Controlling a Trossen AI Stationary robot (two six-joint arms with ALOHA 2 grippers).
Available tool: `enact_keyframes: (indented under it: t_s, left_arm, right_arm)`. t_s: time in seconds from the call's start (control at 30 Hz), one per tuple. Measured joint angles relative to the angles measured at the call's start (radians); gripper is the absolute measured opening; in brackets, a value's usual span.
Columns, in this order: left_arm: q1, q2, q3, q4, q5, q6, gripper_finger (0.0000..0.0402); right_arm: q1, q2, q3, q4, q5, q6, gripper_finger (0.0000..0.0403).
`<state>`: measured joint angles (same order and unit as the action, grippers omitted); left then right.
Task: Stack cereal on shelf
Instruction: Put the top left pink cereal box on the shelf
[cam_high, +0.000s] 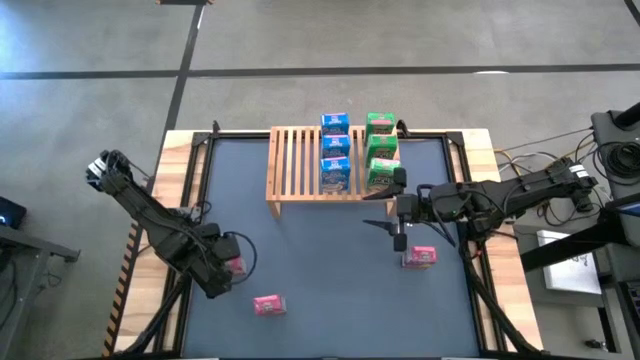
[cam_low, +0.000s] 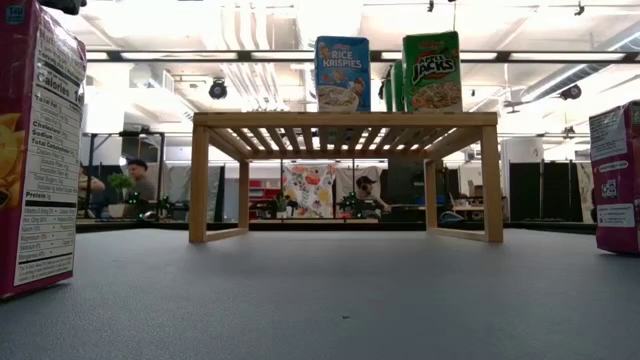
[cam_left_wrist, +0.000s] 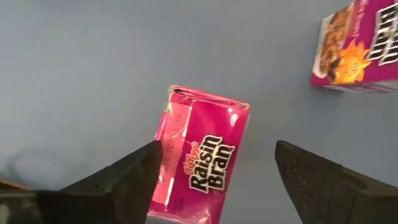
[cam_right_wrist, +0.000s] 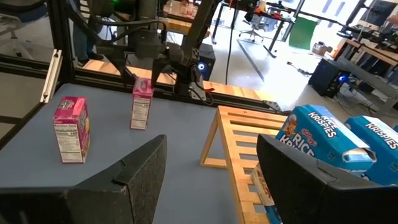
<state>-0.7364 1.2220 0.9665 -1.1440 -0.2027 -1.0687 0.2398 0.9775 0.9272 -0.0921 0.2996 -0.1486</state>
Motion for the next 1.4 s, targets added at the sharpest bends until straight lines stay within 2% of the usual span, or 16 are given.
enact_keyframes:
  t_s: [0.23,0.57,0.93,1.13,1.4]
  left_arm:
    - [0.000,0.000,0.000,-0.050,-0.008,-0.031,0.0332]
    - [0.000,0.000,0.050,-0.084,-0.021,-0.058,0.0333]
    - [0.000,0.021,-0.046,-0.070,0.027,-0.050,0.0324]
    - [0.000,0.021,-0.076,-0.033,0.048,-0.022,0.0303]
    - [0.000,0.020,-0.076,-0.016,0.048,0.013,0.0232]
  right_arm:
    - [0.000,0.001,0.000,0.000,0.000,0.000,0.0238]
    - [0.000,0.012,0.000,0.009,0.016,0.000,0.0238]
    - [0.000,0.027,0.000,0.007,0.016,0.000,0.0238]
    - [0.000,0.027,0.000,0.008,0.016,-0.002,0.0238]
    - [0.000,0.027,0.000,0.018,0.016,-0.001,0.0238]
